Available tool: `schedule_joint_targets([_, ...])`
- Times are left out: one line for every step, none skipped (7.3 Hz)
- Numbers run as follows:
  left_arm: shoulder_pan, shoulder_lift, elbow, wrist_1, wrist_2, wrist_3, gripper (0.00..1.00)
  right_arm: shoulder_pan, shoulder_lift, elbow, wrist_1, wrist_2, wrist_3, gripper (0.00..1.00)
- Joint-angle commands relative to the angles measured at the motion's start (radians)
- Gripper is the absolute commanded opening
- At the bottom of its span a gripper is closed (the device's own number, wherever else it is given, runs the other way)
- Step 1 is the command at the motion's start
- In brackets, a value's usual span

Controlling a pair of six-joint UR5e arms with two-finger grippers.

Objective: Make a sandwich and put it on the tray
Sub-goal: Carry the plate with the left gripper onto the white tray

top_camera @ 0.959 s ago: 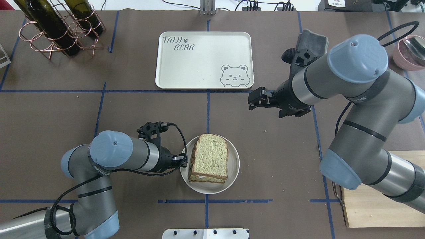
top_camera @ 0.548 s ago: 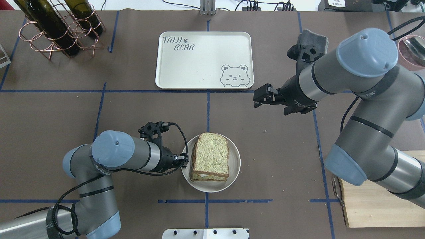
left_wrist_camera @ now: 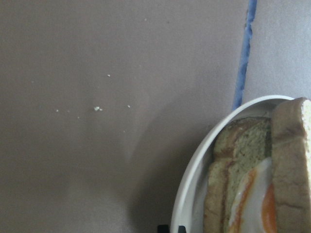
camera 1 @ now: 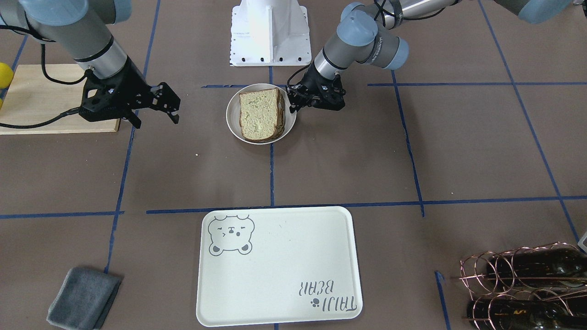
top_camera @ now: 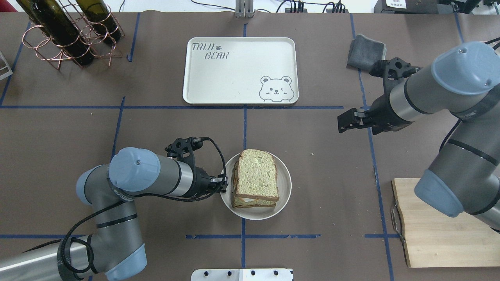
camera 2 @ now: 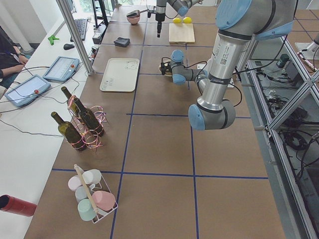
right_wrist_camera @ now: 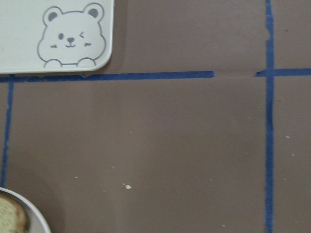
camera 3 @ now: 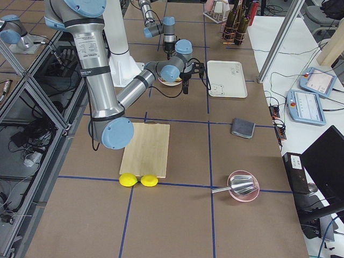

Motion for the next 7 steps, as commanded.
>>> schedule_joint_targets([-0.096, -0.072, -0.008, 0.073, -0.074, -0.001, 0.00, 0.039, -0.147, 0.054, 0.007, 0.015, -0.146, 1.00])
schedule_joint_targets([-0.121, -0.087, 0.001, 0.091, -0.082, -0.001, 0.00, 0.065, -0.201, 0.071, 0.012, 0.021, -0.201, 1.00])
schedule_joint_targets([-0.147, -0.107, 0.029, 0.084, -0.082, 0.010, 0.00, 0.101, -0.251, 0.082, 0.015, 0.056, -0.276, 1.00])
schedule_joint_targets([-0.171, -0.188, 0.131, 0.082, -0.082, 0.006, 0.00, 0.144, -0.290, 0.082, 0.016, 0.086, -0.342, 1.00])
schedule_joint_targets([-0.191, -0.277, 0.268, 0.078, -0.077, 0.001, 0.00, 0.181, -0.316, 0.080, 0.016, 0.116, -0.396, 1.00])
schedule_joint_targets([-0.233, -0.335, 0.384, 0.044, -0.076, -0.040, 0.00, 0.210, -0.336, 0.077, 0.016, 0.147, -0.426, 1.00])
schedule_joint_targets([-0.266, -0.349, 0.467, -0.040, -0.076, -0.112, 0.00, 0.220, -0.344, 0.079, 0.016, 0.159, -0.433, 1.00])
